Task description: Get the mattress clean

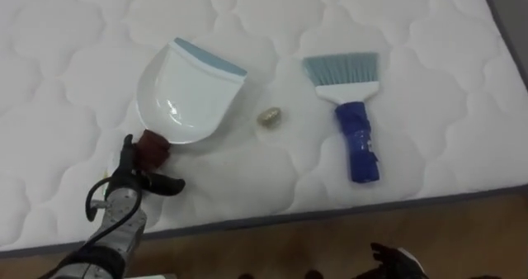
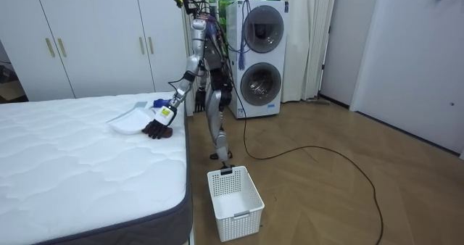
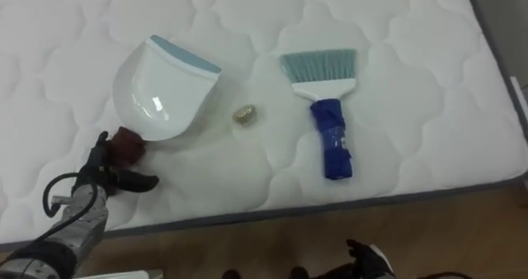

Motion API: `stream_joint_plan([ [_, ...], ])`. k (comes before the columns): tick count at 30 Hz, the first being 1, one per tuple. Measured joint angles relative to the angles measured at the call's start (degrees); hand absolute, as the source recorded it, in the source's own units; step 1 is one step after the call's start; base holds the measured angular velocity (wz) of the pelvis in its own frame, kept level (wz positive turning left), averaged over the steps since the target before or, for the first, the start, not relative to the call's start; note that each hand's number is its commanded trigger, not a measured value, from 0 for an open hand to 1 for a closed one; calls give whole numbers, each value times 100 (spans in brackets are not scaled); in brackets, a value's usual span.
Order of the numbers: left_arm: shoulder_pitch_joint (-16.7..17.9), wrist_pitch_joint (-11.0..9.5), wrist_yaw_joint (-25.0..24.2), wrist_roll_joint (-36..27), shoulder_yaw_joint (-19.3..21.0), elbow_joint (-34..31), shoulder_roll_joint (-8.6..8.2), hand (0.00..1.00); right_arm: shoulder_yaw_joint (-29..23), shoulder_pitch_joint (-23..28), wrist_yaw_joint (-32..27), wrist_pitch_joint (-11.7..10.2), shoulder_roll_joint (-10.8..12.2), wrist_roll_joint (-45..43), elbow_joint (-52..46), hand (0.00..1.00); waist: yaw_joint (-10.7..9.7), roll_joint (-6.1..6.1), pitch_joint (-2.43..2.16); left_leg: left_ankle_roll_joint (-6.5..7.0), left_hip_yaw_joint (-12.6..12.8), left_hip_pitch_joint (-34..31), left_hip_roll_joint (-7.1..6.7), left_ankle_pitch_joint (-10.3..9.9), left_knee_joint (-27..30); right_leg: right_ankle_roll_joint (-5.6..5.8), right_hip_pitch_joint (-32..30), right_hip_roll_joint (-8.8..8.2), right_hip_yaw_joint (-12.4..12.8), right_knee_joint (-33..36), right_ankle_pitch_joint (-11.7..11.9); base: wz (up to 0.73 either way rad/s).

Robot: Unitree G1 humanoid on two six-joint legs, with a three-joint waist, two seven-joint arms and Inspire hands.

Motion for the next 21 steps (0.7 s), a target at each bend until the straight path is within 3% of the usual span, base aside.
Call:
stream_joint_plan([
  [6,-124,185,-133,-7,-59,108,180,100,4,2,-53,18,1,315,-32,0,-124,-20,-3,22,280,-9,10,13,6,2,-191,-87,83,350,-103,-2],
  [12,-214,341,-435,11,-304,151,144,100,9,-6,-66,83,9,567,-37,0,-214,-22,-6,24,282,-113,23,14,90,0,-260,-80,89,364,-103,0],
  [14,-214,383,-549,2,-341,154,46,100,7,-3,-65,84,20,605,-38,0,-267,-23,-6,24,285,-118,23,14,89,0,-260,-79,93,358,-102,0],
  [21,-230,322,-767,-63,-450,159,-41,100,10,7,-72,121,17,868,-27,0,-299,-19,-7,24,292,-114,32,14,95,0,-258,-72,101,354,-102,0],
])
